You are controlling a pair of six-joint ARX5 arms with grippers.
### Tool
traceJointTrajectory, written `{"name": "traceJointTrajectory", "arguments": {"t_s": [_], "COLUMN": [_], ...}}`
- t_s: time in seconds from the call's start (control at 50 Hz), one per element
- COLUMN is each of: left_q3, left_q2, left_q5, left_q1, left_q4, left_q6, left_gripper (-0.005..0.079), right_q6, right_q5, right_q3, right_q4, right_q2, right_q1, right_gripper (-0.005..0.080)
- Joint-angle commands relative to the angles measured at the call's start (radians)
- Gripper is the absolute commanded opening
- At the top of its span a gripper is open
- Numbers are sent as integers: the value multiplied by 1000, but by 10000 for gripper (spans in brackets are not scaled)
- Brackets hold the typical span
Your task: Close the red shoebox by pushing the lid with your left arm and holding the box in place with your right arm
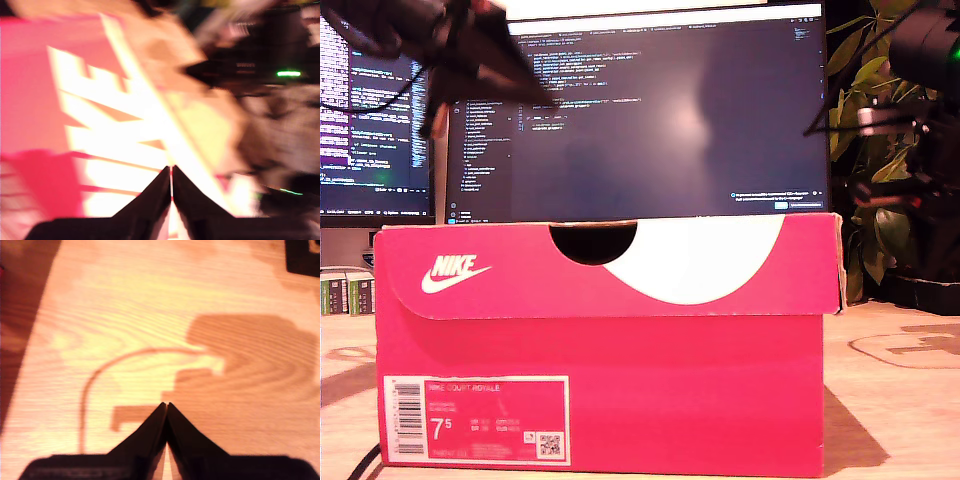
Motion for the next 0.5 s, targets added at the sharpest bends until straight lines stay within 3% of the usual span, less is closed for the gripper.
{"name": "traceJointTrajectory", "arguments": {"t_s": [0.0, 0.14, 0.28, 0.4, 0.48], "left_q3": [20, 20, 20, 20, 20], "left_q2": [-74, -177, -283, -325, -330], "left_q5": [-90, -278, -367, -383, -380], "left_q1": [2, 5, 24, 46, 52], "left_q4": [23, 82, 121, 130, 121], "left_q6": [34, 89, 141, 148, 148], "left_gripper": [-19, -19, -19, -19, -19], "right_q6": [4, 26, 42, 53, 72], "right_q5": [-8, -39, -47, -197, -284], "right_q3": [29, 29, 29, 29, 29], "right_q4": [13, 37, 100, 190, 181], "right_q2": [-54, -156, -293, -367, -363], "right_q1": [7, 10, 0, 5, 30], "right_gripper": [-12, -12, -12, -13, -13]}}
